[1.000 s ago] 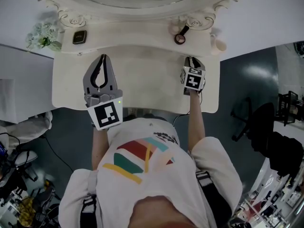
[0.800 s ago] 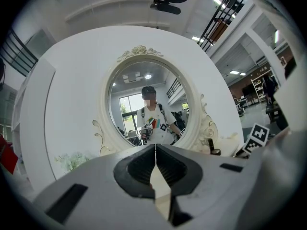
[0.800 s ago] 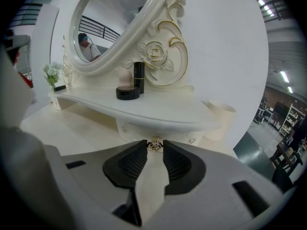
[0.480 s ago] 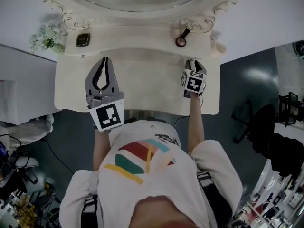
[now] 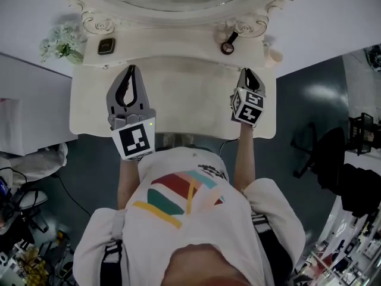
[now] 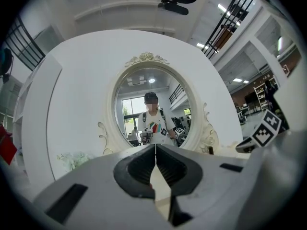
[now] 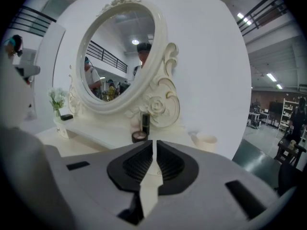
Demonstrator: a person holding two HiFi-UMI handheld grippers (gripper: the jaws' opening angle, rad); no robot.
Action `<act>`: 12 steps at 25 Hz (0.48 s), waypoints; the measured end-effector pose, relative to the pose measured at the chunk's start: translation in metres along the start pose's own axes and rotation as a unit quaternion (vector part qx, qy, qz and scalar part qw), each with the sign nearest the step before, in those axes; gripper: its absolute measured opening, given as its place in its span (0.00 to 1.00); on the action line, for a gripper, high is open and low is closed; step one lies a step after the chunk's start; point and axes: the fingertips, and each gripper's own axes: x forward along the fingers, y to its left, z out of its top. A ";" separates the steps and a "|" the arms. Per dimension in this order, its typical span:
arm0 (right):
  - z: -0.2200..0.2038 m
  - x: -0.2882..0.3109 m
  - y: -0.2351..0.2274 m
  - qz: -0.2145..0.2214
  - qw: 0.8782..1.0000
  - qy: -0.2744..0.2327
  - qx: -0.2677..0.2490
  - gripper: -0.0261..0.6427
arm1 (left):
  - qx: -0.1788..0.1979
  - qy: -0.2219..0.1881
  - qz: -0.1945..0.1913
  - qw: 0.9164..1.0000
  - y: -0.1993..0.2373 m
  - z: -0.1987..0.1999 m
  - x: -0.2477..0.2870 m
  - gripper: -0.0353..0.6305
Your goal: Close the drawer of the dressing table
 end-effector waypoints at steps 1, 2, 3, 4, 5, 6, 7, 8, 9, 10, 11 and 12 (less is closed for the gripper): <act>0.013 -0.006 0.002 0.002 1.000 -0.017 -0.002 0.06 | -0.003 -0.002 -0.001 1.000 0.000 0.001 -0.001 0.06; 0.026 -0.013 0.004 0.003 0.999 -0.035 -0.003 0.05 | -0.006 -0.004 -0.001 1.000 0.000 0.003 -0.002 0.06; 0.040 -0.020 0.006 0.004 0.999 -0.053 -0.004 0.05 | -0.010 -0.006 -0.002 1.000 0.000 0.004 -0.003 0.06; 0.053 -0.028 0.008 0.005 0.997 -0.071 -0.006 0.04 | -0.014 -0.008 -0.003 1.000 0.001 0.005 -0.004 0.06; 0.065 -0.036 0.010 0.005 0.996 -0.089 -0.007 0.04 | -0.018 -0.011 -0.003 1.000 0.001 0.007 -0.005 0.06; 0.077 -0.044 0.013 0.006 0.994 -0.106 -0.007 0.04 | -0.022 -0.013 -0.003 1.000 0.002 0.009 -0.005 0.06; 0.088 -0.053 0.016 0.008 0.992 -0.123 -0.006 0.04 | -0.026 -0.017 -0.003 1.000 0.002 0.011 -0.006 0.06; 0.099 -0.061 0.020 0.011 0.990 -0.139 -0.004 0.04 | -0.031 -0.023 -0.001 0.999 0.003 0.015 -0.006 0.06; 0.108 -0.069 0.025 0.015 0.988 -0.154 -0.002 0.04 | -0.037 -0.031 0.003 0.999 0.005 0.019 -0.006 0.06; 0.117 -0.077 0.030 0.020 0.985 -0.169 0.000 0.04 | -0.042 -0.039 0.006 0.998 0.006 0.024 -0.006 0.06; 0.126 -0.085 0.036 0.025 0.983 -0.183 0.001 0.04 | -0.043 -0.043 0.007 0.998 0.006 0.026 -0.007 0.06; 0.134 -0.092 0.042 0.030 0.980 -0.196 0.002 0.04 | -0.039 -0.042 0.003 0.998 0.005 0.027 -0.008 0.06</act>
